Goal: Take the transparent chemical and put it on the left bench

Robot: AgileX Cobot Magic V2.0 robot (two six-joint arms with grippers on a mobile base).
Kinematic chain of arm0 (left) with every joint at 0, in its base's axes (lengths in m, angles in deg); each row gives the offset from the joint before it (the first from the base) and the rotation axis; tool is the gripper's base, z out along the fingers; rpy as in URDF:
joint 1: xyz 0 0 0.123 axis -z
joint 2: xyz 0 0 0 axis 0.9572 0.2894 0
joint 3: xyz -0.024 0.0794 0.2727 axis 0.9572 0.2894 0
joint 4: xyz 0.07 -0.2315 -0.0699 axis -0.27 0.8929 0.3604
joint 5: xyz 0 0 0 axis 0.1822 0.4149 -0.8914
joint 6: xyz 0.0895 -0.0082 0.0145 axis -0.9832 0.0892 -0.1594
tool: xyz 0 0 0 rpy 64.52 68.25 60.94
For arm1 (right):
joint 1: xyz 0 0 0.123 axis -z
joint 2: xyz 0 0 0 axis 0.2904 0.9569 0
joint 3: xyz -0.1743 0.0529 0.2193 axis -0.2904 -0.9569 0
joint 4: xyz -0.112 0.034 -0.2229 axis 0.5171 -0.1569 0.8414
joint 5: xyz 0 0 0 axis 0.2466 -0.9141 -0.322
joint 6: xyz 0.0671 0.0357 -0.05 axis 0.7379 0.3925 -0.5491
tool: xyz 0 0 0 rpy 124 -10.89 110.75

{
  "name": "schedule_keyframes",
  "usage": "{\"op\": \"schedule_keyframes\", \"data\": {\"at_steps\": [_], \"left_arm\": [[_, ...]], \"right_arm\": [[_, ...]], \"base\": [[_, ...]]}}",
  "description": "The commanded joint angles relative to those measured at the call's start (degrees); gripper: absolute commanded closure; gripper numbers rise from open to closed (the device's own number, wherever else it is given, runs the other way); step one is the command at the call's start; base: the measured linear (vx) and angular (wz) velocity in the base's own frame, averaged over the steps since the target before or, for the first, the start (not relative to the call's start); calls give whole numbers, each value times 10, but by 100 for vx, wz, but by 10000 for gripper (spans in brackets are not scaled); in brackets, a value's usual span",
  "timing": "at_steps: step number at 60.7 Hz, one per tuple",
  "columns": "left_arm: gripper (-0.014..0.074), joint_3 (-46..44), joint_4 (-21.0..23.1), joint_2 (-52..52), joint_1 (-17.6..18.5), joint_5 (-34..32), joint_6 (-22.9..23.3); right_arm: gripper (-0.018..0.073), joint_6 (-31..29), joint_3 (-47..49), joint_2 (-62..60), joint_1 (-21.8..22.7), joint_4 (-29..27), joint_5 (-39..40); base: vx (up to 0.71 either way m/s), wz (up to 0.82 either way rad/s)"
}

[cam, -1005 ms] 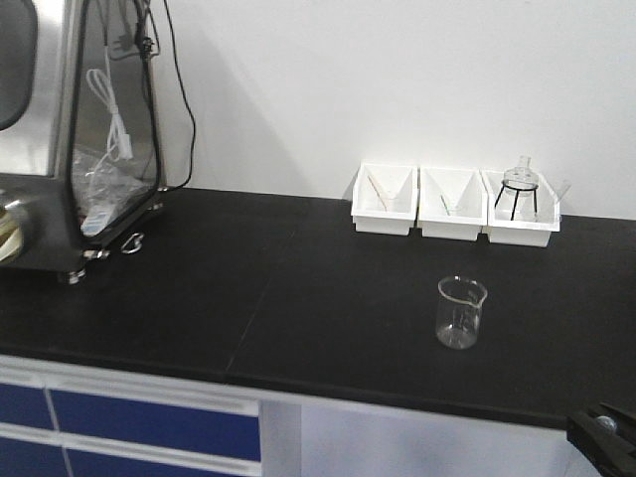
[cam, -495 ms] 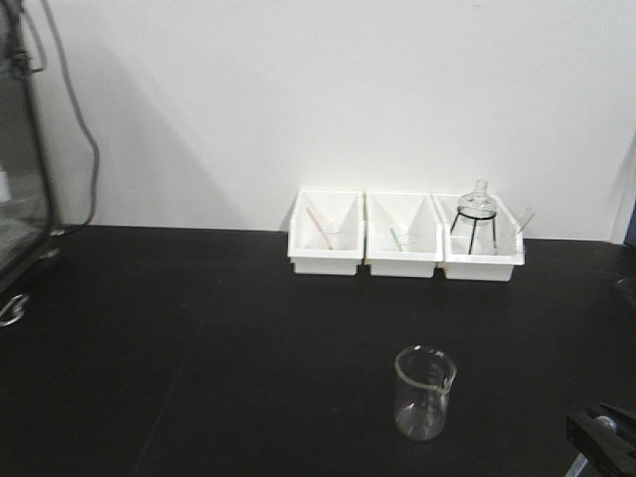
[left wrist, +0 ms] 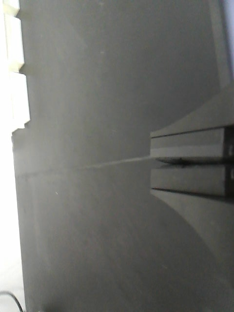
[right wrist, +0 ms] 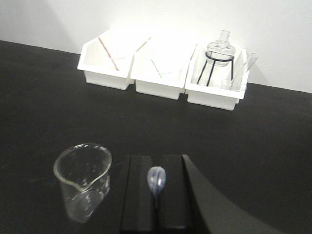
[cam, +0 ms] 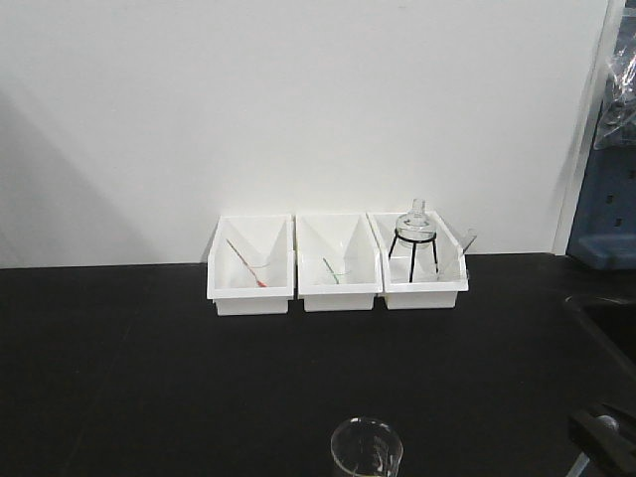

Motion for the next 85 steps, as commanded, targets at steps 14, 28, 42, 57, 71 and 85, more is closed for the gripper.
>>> {"op": "schedule_keyframes", "data": {"at_steps": [14, 28, 42, 57, 71, 85], "left_arm": [[600, 9, 0, -11, 1, -45, 4], [600, 9, 0, -11, 1, -45, 4], [600, 9, 0, -11, 1, -45, 4], [600, 9, 0, -11, 1, -45, 4], [600, 9, 0, -11, 1, -45, 4], [600, 9, 0, -11, 1, -45, 4]], "right_arm": [[562, -1, 18, -2, 2, 6, 34], [562, -1, 18, -2, 2, 6, 34], [562, -1, 18, -2, 2, 6, 34], [562, 1, 18, -2, 2, 5, 43], [562, 66, 26, 41, 2, -32, 191], [562, 126, 65, 184, 2, -58, 278]], "base": [[19, -4], [10, 7], [3, 5], [0, 0], [0, 0], [0, 0]]}}
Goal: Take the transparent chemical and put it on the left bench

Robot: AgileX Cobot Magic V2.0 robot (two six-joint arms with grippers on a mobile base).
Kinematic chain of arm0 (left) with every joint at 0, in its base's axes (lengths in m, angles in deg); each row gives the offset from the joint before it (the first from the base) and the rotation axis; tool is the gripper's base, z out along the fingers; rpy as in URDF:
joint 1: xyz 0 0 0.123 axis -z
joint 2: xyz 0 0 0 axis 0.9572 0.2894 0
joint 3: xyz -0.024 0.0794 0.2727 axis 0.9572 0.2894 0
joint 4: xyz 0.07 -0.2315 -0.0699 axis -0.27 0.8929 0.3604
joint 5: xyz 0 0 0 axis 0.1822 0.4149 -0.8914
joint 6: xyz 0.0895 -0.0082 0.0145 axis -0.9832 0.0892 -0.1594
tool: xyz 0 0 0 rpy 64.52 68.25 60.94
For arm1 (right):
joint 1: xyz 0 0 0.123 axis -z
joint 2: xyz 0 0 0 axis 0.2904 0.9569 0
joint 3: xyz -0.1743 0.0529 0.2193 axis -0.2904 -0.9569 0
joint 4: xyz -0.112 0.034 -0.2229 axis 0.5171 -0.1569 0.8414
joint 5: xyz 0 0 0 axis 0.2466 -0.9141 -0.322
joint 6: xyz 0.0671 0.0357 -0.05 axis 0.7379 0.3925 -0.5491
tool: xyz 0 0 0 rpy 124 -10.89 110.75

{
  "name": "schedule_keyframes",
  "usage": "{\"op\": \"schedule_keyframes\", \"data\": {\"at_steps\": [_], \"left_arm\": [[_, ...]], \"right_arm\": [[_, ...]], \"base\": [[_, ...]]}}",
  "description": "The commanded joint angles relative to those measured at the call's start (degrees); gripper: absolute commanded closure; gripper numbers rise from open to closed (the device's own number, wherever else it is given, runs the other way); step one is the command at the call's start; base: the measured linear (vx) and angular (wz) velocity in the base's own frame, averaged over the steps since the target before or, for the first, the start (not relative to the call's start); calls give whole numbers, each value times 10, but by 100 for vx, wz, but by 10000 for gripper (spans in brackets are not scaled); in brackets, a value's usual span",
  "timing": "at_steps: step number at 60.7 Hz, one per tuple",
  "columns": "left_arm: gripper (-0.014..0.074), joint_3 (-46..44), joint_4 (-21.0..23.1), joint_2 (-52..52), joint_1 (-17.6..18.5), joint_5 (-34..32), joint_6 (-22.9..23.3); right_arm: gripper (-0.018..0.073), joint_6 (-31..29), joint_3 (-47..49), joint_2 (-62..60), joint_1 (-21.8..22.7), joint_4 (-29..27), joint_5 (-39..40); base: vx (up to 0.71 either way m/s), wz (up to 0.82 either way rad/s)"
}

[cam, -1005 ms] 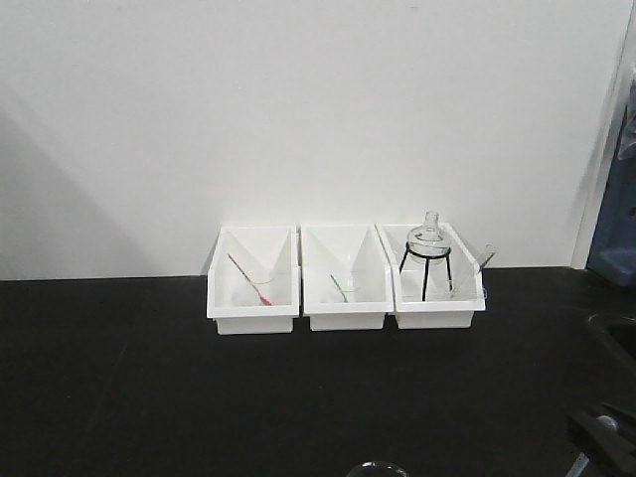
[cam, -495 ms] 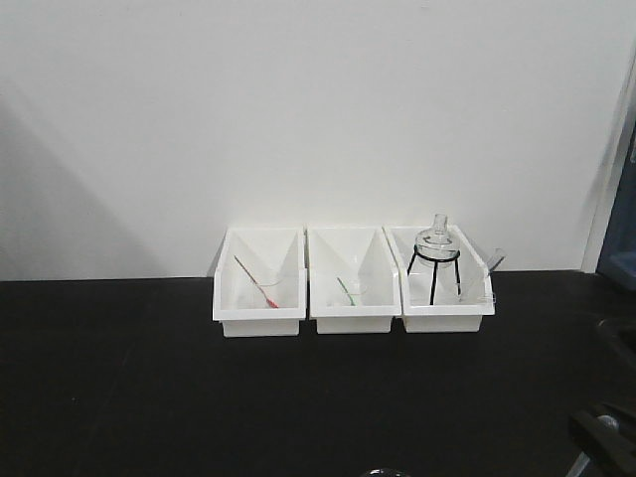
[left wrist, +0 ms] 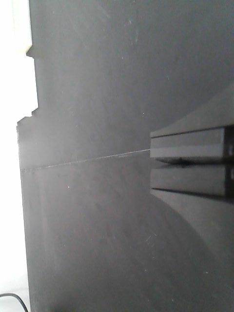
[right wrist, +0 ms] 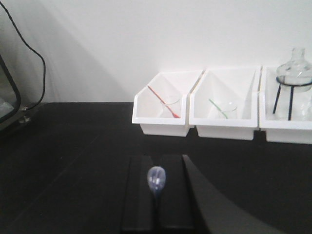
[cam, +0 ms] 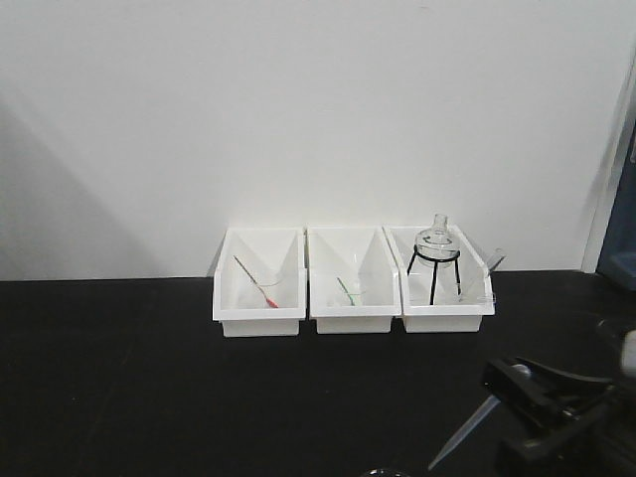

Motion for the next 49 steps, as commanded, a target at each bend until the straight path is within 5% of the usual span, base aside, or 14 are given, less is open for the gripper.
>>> {"op": "schedule_keyframes", "data": {"at_steps": [1, 25, 34, 49], "left_arm": [[600, 9, 0, -11, 1, -45, 4], [600, 9, 0, -11, 1, -45, 4], [600, 9, 0, -11, 1, -45, 4], [600, 9, 0, -11, 1, -45, 4]], "right_arm": [[562, 20, 32, 45, 2, -7, 84], [538, 33, 37, 221, 2, 24, 170], [417, 39, 37, 254, 2, 35, 218], [83, 39, 37, 264, 2, 33, 215]], "base": [[0, 0], [0, 0], [0, 0], [0, 0]]}}
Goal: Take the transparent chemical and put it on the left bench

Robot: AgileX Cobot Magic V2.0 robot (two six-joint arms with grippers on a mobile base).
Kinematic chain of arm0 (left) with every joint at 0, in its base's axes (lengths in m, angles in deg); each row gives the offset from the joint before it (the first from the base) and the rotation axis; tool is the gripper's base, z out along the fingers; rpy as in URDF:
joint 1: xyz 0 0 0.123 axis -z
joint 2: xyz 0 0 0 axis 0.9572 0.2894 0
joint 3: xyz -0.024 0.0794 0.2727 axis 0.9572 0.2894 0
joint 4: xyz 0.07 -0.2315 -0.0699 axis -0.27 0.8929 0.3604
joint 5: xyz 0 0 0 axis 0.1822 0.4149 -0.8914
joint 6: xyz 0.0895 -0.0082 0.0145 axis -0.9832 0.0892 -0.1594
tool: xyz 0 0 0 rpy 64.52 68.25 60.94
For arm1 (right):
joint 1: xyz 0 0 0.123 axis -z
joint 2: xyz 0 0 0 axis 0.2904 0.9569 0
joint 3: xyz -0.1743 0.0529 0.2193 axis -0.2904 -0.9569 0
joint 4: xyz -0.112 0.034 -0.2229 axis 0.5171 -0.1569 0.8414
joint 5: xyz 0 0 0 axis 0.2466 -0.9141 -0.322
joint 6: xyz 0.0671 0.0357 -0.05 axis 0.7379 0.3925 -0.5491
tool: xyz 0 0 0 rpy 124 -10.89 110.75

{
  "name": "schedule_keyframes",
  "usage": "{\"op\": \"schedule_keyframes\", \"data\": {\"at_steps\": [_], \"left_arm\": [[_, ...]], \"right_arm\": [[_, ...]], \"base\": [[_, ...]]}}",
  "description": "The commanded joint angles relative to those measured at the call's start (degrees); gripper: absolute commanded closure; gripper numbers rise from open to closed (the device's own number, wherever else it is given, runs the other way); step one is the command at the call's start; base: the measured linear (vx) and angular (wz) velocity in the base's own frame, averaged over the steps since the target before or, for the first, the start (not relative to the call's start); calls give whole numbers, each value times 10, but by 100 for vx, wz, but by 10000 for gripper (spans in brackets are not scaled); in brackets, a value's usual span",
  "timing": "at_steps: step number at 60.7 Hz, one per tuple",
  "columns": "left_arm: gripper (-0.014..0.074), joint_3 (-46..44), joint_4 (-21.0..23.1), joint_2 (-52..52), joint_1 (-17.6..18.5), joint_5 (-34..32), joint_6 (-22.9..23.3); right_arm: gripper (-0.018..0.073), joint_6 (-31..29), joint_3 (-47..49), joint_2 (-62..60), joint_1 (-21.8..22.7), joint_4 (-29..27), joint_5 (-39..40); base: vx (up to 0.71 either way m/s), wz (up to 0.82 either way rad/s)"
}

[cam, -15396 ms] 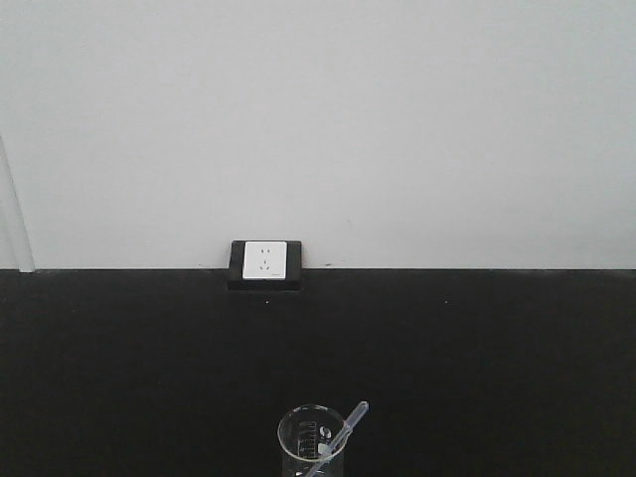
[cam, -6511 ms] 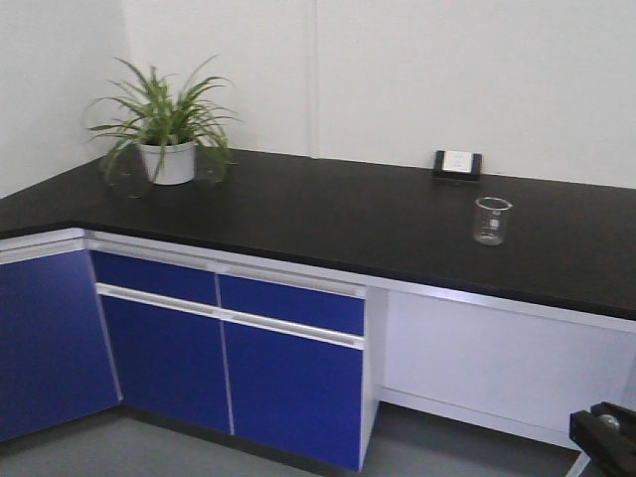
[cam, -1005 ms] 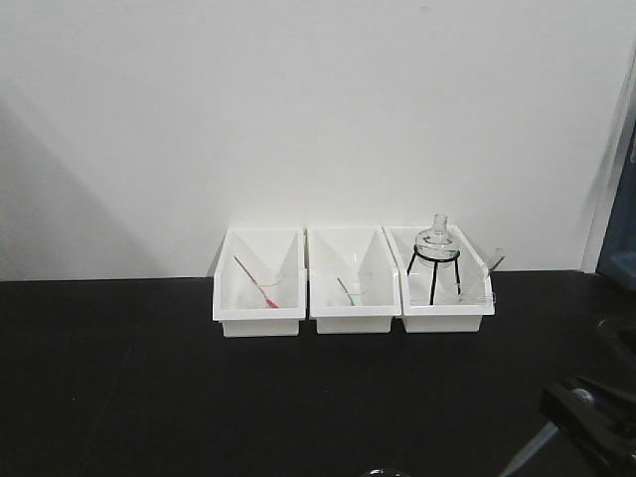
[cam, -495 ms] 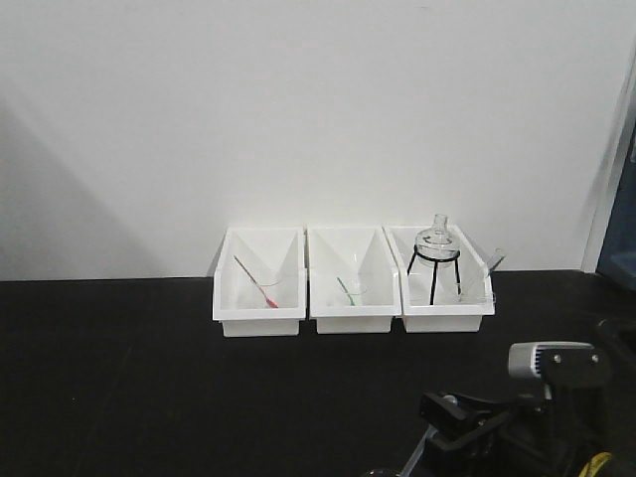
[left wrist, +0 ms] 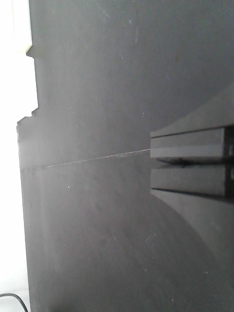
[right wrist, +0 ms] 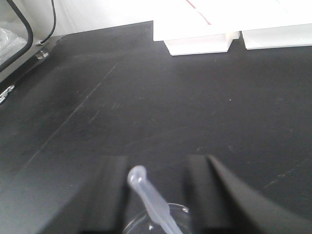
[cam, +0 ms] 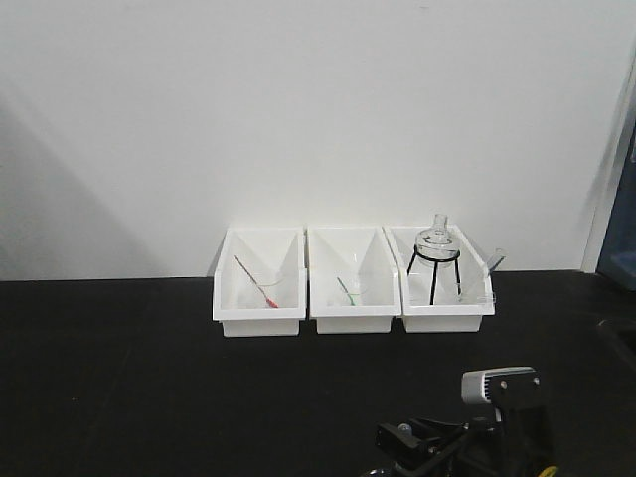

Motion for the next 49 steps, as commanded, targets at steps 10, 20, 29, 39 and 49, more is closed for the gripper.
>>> {"op": "schedule_keyframes", "data": {"at_steps": [10, 20, 29, 39, 49], "left_arm": [[600, 9, 0, -11, 1, -45, 4], [600, 9, 0, -11, 1, -45, 4], [600, 9, 0, -11, 1, -45, 4], [600, 9, 0, -11, 1, -45, 4], [600, 9, 0, -11, 1, -45, 4]], "right_arm": [[6, -7, 18, -17, 2, -4, 47], [41, -33, 18, -32, 3, -6, 58], [335, -85, 18, -125, 3, -16, -30], [573, -84, 18, -236, 2, -3, -179], [568, -86, 18, -321, 2, -1, -245]], "base": [[0, 0], [0, 0], [0, 0], [0, 0], [0, 0]]}}
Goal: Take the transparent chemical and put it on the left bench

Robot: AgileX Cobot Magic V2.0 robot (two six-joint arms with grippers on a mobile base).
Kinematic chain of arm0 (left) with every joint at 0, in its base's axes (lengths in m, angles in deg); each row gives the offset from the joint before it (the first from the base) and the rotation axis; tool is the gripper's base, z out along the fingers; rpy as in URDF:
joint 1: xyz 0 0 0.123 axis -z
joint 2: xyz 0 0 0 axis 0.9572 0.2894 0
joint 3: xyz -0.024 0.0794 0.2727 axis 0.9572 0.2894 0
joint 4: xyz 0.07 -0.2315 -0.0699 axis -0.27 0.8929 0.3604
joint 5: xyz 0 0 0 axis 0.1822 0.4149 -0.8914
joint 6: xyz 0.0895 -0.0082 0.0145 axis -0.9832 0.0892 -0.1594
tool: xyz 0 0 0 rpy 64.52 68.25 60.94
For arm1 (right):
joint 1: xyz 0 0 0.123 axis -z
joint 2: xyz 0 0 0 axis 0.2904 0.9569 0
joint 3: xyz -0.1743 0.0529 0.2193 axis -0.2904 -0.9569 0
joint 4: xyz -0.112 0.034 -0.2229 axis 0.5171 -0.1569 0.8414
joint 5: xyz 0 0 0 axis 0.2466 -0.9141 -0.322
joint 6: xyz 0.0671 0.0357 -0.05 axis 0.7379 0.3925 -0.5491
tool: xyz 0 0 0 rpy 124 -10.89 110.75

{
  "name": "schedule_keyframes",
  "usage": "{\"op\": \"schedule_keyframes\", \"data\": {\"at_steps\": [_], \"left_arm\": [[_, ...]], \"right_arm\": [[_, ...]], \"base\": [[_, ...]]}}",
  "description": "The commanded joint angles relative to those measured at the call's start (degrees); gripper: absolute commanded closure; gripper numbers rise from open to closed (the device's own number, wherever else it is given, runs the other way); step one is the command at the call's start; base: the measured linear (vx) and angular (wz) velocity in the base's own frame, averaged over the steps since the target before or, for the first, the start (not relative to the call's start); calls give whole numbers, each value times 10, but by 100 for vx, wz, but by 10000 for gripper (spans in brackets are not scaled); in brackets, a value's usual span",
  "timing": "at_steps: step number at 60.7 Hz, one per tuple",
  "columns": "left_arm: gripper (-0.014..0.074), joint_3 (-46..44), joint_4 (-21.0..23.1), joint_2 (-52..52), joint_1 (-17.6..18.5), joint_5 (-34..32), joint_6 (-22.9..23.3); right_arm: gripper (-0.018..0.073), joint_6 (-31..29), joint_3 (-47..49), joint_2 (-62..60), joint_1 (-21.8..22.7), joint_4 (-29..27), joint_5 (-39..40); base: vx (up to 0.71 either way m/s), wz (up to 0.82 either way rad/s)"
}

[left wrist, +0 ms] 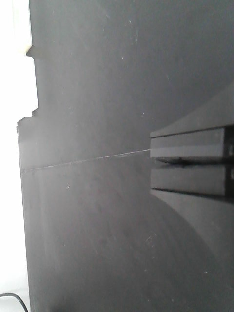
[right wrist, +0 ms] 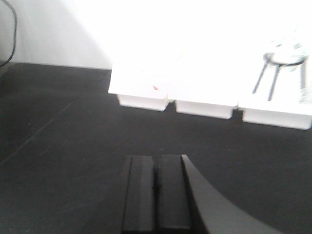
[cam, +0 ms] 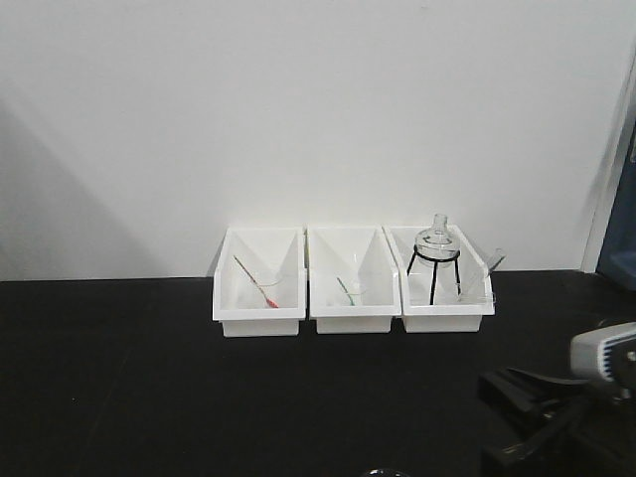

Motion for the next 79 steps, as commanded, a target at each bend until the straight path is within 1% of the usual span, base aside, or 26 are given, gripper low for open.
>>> {"op": "schedule_keyframes", "data": {"at_steps": [1, 11, 23, 26, 30, 33, 35, 38, 42, 45, 48, 54, 56, 59, 62, 66, 70, 73, 79], "left_arm": [[600, 9, 0, -11, 1, -45, 4], [600, 9, 0, -11, 1, -45, 4], [600, 9, 0, -11, 1, -45, 4], [600, 9, 0, -11, 1, -45, 4], [600, 9, 0, -11, 1, -45, 4], [600, 9, 0, -11, 1, -45, 4], [600, 9, 0, -11, 1, -45, 4], [600, 9, 0, -11, 1, -45, 4], [600, 9, 0, -11, 1, -45, 4], [600, 9, 0, -11, 1, -45, 4], [600, 9, 0, -11, 1, -45, 4], [600, 9, 0, -11, 1, -45, 4], [600, 9, 0, -11, 1, -45, 4], [600, 9, 0, -11, 1, -45, 4], [600, 9, 0, -11, 1, -45, 4], [600, 9, 0, -11, 1, -45, 4], [600, 9, 0, -11, 1, -45, 4], [600, 9, 0, -11, 1, -45, 4], [600, 9, 0, -11, 1, -45, 4]], "right_arm": [[568, -8, 18, -51, 2, 3, 1], [567, -8, 18, -101, 2, 4, -6], [567, -10, 18, -118, 2, 5, -6], [567, -27, 18, -118, 2, 20, -8], [567, -62, 18, -118, 3, 54, -13], [567, -71, 18, -118, 3, 59, -13], [567, -65, 17, -117, 3, 45, -11], [567, -59, 17, -114, 3, 8, -20], [567, -86, 17, -120, 3, -38, -49], [567, -135, 15, -131, 3, -89, -89], [567, -188, 4, -149, 3, -134, -112], [567, -281, -49, -197, 6, -208, -114], [567, -298, -68, -214, 14, -223, -99], [567, -303, -107, -249, 41, -251, -65], [567, -303, -155, -292, 85, -277, -21], [567, -296, -202, -341, 134, -283, 9], [567, -293, -243, -396, 176, -279, 7], [567, -293, -269, -435, 200, -280, -6], [567, -293, -312, -507, 235, -295, -41]], "base": [[0, 0], [0, 0], [0, 0], [0, 0], [0, 0], [0, 0], [0, 0], [0, 0], [0, 0], [0, 0], [0, 0], [0, 0], [0, 0], [0, 0], [0, 0], [0, 0], [0, 0], [0, 0], [0, 0]]}}
